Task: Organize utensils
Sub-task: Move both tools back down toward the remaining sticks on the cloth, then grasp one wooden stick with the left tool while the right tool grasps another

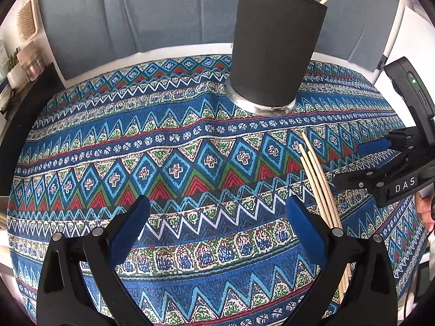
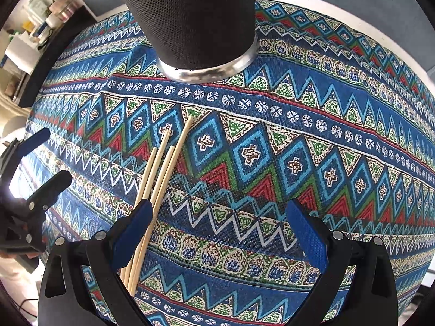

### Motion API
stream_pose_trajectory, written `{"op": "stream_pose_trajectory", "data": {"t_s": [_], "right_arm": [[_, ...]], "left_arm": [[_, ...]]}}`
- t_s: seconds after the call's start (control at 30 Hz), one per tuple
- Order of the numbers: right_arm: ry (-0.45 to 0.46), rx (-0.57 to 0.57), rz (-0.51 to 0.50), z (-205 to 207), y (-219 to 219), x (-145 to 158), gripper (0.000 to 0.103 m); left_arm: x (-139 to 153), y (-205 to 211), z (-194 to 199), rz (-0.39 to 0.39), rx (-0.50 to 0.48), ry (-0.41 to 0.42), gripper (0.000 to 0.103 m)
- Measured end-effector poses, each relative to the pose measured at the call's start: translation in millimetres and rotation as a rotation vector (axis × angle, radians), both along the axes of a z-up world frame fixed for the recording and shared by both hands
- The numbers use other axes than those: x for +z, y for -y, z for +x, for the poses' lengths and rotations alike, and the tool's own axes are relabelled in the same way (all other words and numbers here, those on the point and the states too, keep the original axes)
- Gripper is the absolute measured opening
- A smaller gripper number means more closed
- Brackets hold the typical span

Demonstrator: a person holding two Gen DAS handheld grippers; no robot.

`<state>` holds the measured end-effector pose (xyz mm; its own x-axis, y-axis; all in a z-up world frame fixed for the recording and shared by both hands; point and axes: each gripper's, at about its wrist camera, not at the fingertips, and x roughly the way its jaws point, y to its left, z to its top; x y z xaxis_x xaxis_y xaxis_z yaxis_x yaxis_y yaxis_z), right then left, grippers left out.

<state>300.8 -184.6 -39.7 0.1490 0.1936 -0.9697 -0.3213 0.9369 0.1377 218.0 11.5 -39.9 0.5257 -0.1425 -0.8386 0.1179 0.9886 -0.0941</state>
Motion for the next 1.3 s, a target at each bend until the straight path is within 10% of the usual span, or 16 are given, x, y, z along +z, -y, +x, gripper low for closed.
{"op": "stream_pose_trajectory", "data": {"t_s": [0.53,1.3], "right_arm": [[0.010,0.026,-0.155,-5,-43,-16,0.095],[0.077,0.071,-0.117,-64,56,-16,0.092]], "left_arm": [[4,19,-9,0.010,-0.057,-0.014,0.097],[-24,78,0,0.047,-0.139,-0.122,0.097]]}}
